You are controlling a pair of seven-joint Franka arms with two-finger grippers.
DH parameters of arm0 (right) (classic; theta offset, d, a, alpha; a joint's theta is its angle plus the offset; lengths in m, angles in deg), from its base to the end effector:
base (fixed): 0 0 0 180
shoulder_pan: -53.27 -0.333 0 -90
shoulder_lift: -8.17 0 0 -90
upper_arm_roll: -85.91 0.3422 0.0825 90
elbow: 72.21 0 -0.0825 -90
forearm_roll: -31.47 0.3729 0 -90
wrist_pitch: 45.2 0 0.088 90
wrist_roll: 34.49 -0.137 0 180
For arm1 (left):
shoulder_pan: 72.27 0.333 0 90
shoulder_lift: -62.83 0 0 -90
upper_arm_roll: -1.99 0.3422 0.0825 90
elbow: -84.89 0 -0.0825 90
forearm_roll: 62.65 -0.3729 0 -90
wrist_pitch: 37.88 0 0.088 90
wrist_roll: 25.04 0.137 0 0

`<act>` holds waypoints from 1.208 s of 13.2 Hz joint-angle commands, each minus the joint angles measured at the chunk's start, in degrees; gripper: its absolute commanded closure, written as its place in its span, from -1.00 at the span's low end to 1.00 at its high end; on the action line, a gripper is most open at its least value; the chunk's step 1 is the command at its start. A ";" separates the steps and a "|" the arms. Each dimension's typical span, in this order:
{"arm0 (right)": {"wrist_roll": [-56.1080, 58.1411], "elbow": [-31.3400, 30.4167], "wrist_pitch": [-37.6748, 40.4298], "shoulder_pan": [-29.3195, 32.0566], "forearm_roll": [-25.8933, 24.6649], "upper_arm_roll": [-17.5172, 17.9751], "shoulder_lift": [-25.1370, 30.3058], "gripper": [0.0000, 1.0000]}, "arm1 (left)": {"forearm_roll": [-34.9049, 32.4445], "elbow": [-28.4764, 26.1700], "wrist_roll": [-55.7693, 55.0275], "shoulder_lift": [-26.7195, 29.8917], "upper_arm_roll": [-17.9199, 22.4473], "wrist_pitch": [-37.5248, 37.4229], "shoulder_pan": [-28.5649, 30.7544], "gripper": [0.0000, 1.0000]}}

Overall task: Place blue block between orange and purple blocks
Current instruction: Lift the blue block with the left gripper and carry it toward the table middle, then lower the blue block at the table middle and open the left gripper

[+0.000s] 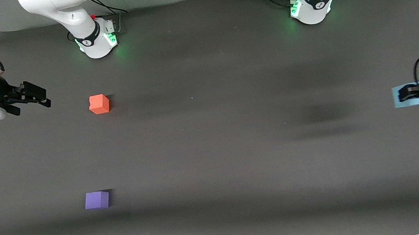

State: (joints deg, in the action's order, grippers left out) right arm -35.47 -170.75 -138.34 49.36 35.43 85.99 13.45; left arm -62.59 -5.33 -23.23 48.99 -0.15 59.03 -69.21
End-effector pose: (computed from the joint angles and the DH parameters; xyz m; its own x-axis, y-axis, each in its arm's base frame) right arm 0.5135 0.0450 0.6056 0.9988 0.0488 -0.0034 0.0484 -0.9965 -0.0688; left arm 0.6139 0.0118 0.4882 0.9922 -0.0156 -0.1239 -0.0140 -0.9998 0.0139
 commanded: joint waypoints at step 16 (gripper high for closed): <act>1.33 7.48 0.77 -0.13 0.70 -0.70 -7.22 -1.00 | -18.59 22.81 -72.38 -35.62 -11.92 20.59 -50.86 0.62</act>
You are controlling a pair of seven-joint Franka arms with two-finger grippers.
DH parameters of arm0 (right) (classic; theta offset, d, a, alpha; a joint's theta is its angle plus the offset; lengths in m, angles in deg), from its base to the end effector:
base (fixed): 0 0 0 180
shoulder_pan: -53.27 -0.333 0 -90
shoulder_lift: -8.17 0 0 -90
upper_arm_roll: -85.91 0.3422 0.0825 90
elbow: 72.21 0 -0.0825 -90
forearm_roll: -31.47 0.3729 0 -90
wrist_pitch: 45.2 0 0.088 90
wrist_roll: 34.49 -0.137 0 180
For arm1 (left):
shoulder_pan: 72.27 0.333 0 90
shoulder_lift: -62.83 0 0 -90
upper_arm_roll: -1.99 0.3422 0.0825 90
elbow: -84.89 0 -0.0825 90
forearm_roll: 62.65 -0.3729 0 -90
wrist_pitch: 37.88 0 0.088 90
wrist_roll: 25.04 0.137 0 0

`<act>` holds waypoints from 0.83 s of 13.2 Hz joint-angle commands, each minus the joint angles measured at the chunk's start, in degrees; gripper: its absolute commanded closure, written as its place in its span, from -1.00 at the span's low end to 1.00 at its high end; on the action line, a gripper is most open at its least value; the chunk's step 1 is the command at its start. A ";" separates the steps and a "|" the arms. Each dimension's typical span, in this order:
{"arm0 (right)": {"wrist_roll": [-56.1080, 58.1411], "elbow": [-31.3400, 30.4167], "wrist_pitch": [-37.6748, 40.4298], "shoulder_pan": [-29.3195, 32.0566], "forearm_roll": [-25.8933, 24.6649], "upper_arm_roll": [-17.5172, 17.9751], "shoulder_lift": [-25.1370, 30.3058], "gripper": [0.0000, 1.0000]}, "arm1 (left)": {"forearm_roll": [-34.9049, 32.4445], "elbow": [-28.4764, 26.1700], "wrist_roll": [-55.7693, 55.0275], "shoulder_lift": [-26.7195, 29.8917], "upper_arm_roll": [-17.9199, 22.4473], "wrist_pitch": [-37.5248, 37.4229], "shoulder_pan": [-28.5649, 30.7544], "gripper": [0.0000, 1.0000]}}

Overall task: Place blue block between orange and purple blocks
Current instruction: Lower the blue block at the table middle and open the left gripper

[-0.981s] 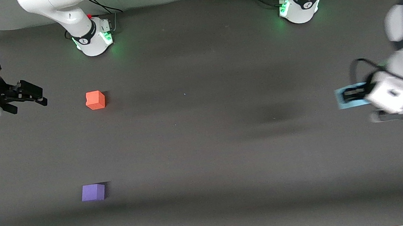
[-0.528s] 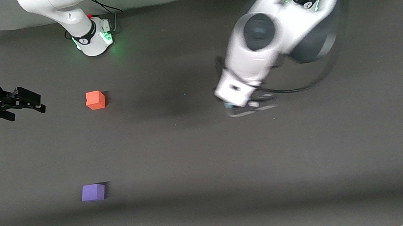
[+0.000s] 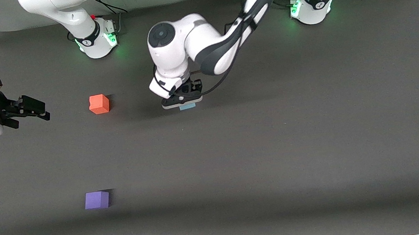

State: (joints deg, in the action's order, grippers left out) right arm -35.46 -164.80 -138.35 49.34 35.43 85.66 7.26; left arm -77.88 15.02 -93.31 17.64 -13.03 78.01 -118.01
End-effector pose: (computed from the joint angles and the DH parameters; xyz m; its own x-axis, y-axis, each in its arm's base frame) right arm 0.5506 0.0446 0.5962 0.9990 0.0435 -0.0074 0.0429 -0.9967 -0.0687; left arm 0.4382 -0.6278 0.3090 0.9928 0.0978 0.0685 0.0970 -0.9952 0.0143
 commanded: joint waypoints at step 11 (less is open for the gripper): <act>1.24 1.70 0.43 -0.02 0.79 -0.36 -2.34 -1.00 | -6.83 1.14 -3.27 -10.97 2.98 9.27 -3.48 -0.23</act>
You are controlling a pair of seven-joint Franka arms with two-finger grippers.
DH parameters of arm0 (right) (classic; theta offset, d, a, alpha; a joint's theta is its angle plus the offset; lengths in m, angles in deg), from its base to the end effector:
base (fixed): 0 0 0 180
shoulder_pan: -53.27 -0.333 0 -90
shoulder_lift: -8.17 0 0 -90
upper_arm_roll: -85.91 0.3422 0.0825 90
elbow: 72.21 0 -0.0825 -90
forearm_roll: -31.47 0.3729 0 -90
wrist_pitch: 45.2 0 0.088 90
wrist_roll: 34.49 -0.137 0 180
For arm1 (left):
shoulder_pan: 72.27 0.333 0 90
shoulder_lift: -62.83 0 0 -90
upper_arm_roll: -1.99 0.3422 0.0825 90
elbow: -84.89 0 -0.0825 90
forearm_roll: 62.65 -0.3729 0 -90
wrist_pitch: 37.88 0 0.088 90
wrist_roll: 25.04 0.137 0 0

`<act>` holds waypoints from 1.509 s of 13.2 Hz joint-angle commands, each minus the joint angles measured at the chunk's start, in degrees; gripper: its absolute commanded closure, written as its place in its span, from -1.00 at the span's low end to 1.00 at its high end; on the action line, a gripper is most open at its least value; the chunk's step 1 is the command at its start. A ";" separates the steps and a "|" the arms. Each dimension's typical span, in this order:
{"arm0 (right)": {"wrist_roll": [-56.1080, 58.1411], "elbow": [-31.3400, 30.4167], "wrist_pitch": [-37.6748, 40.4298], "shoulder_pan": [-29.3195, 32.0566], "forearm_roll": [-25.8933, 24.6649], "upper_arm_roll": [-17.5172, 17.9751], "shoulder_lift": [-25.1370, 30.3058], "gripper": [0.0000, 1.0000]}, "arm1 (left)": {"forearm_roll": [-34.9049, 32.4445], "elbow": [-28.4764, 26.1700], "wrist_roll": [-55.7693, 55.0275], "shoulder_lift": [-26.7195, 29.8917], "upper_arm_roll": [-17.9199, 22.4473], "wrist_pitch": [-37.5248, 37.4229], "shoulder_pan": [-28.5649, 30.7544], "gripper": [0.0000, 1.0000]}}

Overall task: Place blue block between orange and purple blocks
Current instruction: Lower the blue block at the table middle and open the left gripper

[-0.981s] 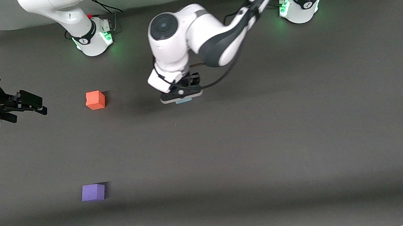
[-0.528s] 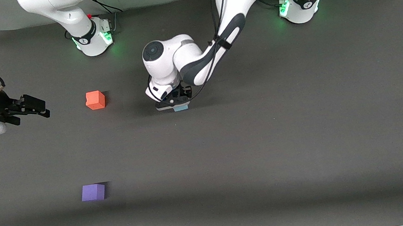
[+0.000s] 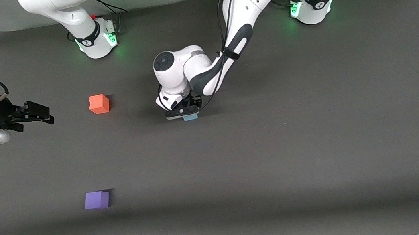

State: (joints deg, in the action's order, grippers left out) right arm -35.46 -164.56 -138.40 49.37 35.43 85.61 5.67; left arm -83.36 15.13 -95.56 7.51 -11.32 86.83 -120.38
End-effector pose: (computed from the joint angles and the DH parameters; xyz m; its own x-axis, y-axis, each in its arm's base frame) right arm 0.5583 0.0443 0.5828 0.9987 0.0420 -0.0301 0.0399 -0.9969 -0.0681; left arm 0.4297 -0.6417 0.1871 0.9927 0.0528 0.1082 0.0556 -0.9982 -0.0229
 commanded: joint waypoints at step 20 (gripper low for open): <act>-11.19 1.28 0.83 -7.92 2.19 -0.93 -0.40 -1.00 | 23.35 -21.82 58.08 44.40 -1.02 -26.61 56.42 -1.00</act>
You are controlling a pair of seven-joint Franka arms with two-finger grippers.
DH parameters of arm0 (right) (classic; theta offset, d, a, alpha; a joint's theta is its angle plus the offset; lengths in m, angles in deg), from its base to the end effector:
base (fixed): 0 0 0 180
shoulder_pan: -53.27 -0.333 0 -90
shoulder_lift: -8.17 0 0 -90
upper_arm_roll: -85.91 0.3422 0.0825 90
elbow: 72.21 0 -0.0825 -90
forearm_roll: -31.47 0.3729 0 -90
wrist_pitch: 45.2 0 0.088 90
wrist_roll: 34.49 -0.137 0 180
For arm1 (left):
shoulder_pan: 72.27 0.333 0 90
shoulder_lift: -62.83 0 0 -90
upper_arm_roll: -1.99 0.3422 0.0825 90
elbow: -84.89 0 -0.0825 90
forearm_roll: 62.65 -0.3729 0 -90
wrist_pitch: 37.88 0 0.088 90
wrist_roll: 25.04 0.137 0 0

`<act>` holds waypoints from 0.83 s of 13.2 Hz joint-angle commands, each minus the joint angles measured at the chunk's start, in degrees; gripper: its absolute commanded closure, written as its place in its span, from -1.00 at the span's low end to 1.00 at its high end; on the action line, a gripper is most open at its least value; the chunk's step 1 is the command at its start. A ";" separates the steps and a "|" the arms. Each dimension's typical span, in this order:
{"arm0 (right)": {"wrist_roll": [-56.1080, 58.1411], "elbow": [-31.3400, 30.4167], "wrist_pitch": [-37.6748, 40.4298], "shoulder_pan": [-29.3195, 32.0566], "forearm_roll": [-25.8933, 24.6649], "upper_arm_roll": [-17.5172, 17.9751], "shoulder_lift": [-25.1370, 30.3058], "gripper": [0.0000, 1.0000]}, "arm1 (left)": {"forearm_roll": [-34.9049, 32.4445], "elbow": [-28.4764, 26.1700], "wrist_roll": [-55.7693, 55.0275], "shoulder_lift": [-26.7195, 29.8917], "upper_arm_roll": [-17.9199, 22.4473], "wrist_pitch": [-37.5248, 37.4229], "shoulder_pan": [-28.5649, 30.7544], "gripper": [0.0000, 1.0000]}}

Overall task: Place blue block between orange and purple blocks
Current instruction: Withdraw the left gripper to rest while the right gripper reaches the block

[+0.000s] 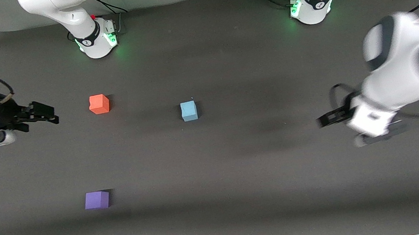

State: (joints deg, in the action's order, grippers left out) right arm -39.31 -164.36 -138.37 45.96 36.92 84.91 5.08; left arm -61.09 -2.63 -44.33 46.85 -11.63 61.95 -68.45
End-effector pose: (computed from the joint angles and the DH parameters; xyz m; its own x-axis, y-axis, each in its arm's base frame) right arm 0.5579 0.0745 0.5789 0.9988 0.0210 -0.0441 0.0170 -0.9958 -0.0903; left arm 0.6261 -0.0951 0.4947 0.9812 0.1737 -0.0838 0.1795 -0.9814 0.0674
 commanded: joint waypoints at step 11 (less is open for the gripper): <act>-42.73 13.22 0.63 -29.78 3.96 0.12 -10.35 -1.00 | 0.11 -4.41 19.03 14.75 -0.71 -11.85 11.03 -1.00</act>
State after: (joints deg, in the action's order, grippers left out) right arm -80.87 -153.46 -138.69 16.05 40.08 85.78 -3.62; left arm -60.96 -5.14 -26.50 60.14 -12.32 49.76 -57.62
